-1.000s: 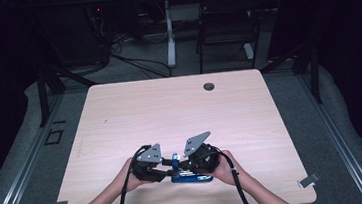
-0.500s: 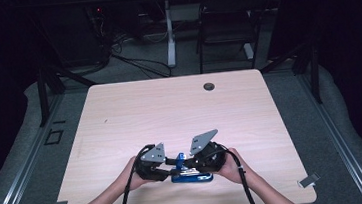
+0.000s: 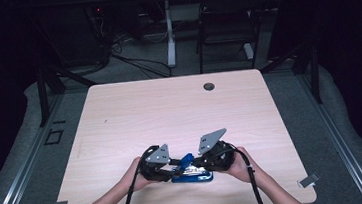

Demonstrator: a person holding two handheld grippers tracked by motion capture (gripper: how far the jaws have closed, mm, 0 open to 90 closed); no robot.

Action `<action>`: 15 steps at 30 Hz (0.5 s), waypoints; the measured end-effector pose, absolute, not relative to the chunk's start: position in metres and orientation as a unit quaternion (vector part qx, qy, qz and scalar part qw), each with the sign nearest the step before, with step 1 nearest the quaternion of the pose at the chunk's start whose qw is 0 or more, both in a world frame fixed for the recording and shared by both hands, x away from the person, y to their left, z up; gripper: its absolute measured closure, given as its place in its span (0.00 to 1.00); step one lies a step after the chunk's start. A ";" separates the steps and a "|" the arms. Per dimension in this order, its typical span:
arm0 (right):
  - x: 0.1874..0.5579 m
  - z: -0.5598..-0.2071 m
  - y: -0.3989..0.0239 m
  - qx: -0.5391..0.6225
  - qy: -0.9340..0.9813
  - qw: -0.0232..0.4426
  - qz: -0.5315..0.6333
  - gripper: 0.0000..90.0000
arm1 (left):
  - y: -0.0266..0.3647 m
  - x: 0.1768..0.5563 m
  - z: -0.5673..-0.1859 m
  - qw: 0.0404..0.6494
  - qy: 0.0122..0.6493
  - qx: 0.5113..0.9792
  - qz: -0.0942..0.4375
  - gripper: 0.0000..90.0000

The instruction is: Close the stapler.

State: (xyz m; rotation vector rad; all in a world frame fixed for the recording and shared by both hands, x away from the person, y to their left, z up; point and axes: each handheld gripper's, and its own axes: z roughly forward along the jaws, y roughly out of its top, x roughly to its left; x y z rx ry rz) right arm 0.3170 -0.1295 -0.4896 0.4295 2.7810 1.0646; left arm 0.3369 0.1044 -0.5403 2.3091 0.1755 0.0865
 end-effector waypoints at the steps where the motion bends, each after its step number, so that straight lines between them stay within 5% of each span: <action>1: 0.317 -0.492 -0.133 0.147 0.923 0.065 0.351 0.96 | 0.103 0.337 -0.541 0.398 0.068 0.914 0.036 0.71; 15: 0.316 -0.495 -0.151 0.166 0.926 0.061 0.334 0.94 | 0.094 0.335 -0.544 0.391 0.066 0.917 0.046 0.71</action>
